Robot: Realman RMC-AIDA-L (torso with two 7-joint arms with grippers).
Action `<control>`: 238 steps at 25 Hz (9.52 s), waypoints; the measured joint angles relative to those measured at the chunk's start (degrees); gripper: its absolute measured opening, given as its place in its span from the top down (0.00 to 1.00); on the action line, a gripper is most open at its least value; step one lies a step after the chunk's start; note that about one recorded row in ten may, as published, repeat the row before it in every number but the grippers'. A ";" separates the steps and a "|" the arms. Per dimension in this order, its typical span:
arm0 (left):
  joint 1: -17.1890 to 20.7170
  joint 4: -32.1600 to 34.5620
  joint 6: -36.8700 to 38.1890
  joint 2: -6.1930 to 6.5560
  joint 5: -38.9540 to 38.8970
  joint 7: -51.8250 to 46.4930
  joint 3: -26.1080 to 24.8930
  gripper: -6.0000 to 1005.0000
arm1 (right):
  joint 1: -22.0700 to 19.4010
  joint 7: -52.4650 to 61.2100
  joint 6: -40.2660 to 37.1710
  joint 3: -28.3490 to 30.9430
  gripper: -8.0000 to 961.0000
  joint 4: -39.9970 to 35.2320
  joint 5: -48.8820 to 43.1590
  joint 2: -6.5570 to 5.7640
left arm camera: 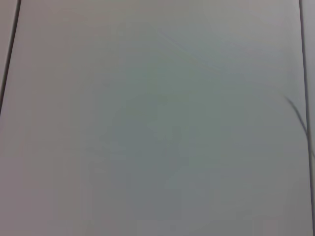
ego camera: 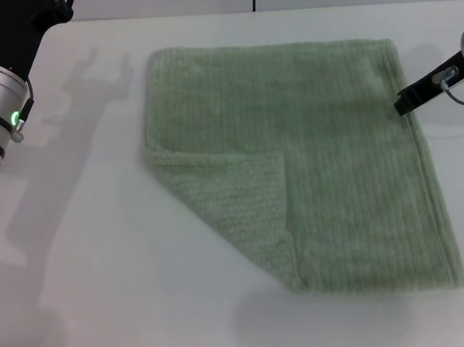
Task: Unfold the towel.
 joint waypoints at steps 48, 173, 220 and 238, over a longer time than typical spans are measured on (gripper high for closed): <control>7.27 45.03 -14.65 7.19 45.01 -66.37 25.21 0.52 | 2.63 -2.88 3.65 0.05 0.99 7.88 -0.37 -1.20; -7.31 41.71 -28.87 0.00 85.60 -98.09 48.87 0.42 | 4.01 -4.00 4.35 -0.47 0.99 8.40 -0.45 -1.27; -3.56 48.47 -20.93 1.02 86.19 -97.50 42.84 0.91 | 3.52 -4.41 4.78 -0.57 0.99 8.46 -0.45 -1.24; 4.54 62.18 -8.06 1.17 93.00 -97.75 32.53 0.93 | 3.48 -5.01 5.08 -0.47 0.99 9.00 -0.46 -1.24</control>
